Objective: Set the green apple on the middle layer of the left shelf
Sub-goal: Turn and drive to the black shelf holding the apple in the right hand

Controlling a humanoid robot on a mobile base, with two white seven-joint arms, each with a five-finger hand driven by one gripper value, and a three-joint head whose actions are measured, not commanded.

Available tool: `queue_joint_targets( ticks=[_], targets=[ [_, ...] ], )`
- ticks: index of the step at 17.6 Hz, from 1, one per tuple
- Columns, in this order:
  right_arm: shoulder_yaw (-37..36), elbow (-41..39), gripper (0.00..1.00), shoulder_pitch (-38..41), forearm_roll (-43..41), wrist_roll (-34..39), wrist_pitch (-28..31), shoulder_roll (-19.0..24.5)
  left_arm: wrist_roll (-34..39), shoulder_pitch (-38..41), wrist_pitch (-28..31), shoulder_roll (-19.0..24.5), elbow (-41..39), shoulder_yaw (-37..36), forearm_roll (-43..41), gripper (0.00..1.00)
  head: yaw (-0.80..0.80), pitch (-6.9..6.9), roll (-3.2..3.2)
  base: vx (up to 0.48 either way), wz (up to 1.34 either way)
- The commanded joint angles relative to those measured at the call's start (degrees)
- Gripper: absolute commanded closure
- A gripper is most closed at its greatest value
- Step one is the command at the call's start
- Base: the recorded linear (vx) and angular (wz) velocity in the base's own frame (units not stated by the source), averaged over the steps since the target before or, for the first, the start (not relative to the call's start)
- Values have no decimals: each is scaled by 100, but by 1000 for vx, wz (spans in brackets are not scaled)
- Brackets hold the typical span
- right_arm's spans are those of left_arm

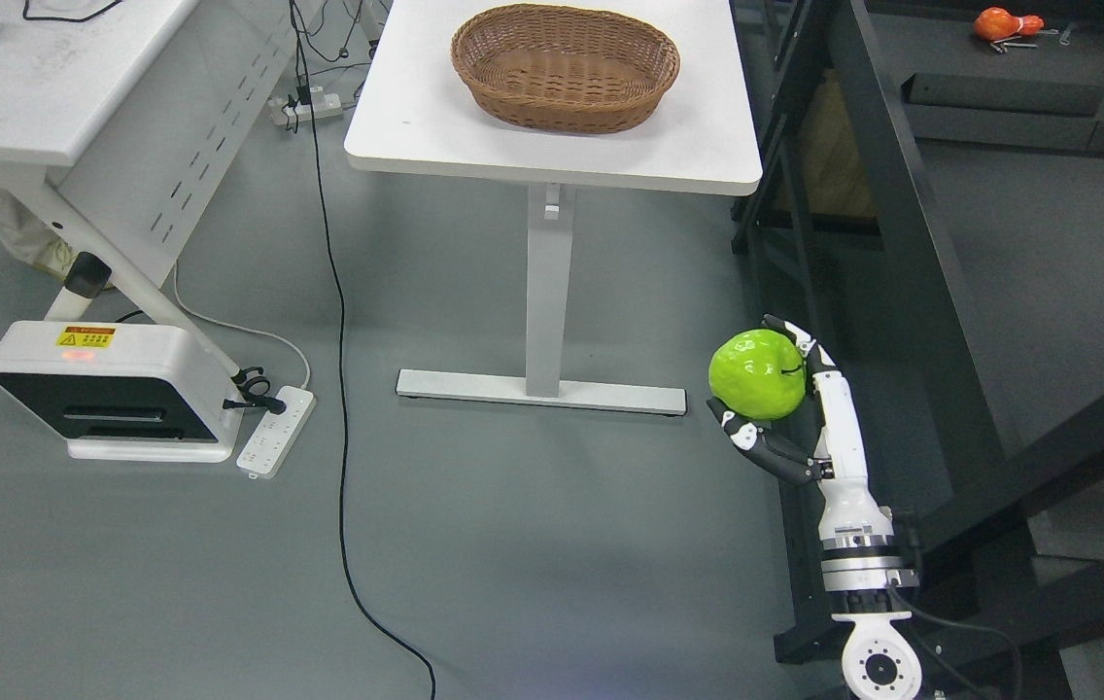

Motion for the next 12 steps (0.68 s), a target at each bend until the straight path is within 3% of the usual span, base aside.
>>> queue_joint_targets(
  ticks=[1,12],
  targets=[
    [-367,-79,100,-82,-33,-55,-230,-99,1,0,1,100,0,0,0,0,0,0,0,-216,98],
    [-894,-149,100,-310,-41,-11,130,-99,1,0,9,100,0,0,0,0,0,0,0,-145,-31]
  ],
)
